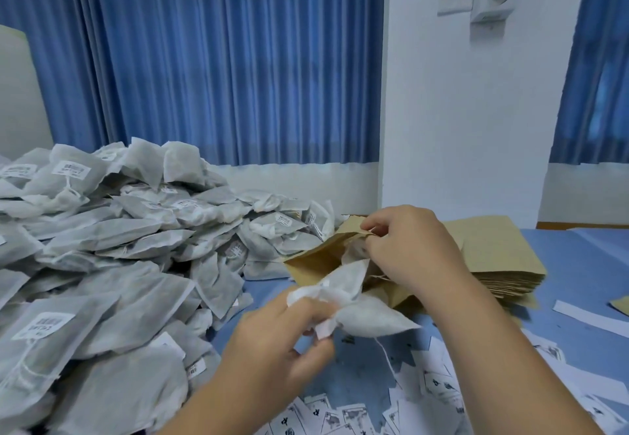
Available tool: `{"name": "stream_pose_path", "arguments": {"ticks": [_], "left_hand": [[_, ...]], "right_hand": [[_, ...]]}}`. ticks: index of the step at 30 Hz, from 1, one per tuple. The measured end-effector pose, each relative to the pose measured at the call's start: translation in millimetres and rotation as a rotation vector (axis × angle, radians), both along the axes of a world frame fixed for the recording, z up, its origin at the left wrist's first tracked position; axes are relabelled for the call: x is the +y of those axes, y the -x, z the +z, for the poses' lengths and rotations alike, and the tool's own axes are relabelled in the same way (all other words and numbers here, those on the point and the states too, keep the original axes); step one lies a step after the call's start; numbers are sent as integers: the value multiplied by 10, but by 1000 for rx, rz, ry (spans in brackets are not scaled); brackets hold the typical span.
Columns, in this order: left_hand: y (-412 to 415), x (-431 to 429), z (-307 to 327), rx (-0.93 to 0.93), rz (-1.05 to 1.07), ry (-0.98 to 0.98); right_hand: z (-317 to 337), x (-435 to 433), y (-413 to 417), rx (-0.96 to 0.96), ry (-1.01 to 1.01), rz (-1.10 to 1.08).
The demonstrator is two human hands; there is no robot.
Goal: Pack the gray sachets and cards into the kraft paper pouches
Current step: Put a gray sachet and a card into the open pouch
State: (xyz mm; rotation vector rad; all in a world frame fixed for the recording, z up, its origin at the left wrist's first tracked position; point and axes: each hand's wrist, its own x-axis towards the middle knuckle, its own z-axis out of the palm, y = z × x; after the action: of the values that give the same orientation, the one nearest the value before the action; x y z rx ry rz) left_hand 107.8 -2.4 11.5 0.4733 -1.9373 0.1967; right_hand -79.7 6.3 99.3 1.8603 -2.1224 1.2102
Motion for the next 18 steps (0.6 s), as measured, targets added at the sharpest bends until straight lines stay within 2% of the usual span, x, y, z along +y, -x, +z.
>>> {"name": "stream_pose_path", "arguments": {"ticks": [7,10,12,14,16,18], "left_hand": [[169,-43,112,154,160,-387],[253,-100,225,136,242,-517],[319,-126,321,81,269,-542],[408,-148,366,-56,278,-499],[507,-167,337,-204,218,-449],[579,-186,296,-272,132,-472]], "right_hand": [[-10,4,-95,77,-57,37],[-15,9,-120,92,-60,41],[-12,7,-118,93,-49,39],[-8,6,-108,101,-35,23],[0,10,-88,100,-17,8],[8,15,-66,72,10,12]]}}
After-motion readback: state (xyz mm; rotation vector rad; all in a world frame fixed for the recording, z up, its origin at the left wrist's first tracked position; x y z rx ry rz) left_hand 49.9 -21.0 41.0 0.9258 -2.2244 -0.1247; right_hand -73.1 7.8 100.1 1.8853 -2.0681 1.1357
